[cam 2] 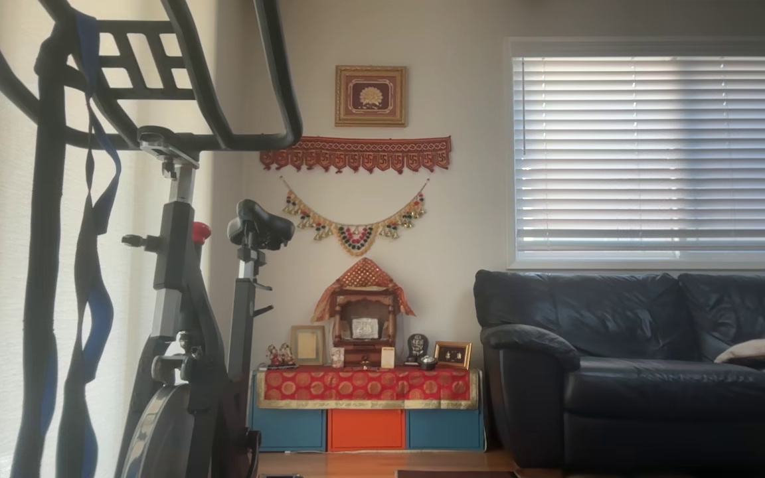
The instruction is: Sort medicines into box.
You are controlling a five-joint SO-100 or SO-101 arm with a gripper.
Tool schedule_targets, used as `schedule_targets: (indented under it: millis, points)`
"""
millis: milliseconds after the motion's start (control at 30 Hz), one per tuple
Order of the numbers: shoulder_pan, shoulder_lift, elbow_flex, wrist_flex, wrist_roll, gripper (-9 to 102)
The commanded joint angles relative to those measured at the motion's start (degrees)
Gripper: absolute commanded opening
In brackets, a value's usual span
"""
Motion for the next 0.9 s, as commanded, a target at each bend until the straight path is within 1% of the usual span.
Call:
schedule_targets:
  millis: [0,133,267,333,433,600,667,800,867]
  points:
    - [2.7,10.5,1.1,3.6,-2.4,1]
    - [5.4,11.0,2.1,9.3,-3.2,1]
    - [9.1,9.8,2.9,10.1,-3.0,1]
    - [11.0,9.9,4.7,8.3,-3.3,1]
    - [14.0,11.9,9.8,3.0,-4.9,1]
    - [18.0,12.5,14.0,-0.6,-8.4,1]
    - [18.8,13.6,16.6,-1.7,-11.0,1]
    - [19.4,17.2,23.0,-6.5,-15.6,2]
    - [19.2,17.1,23.9,-6.9,-18.2,3]
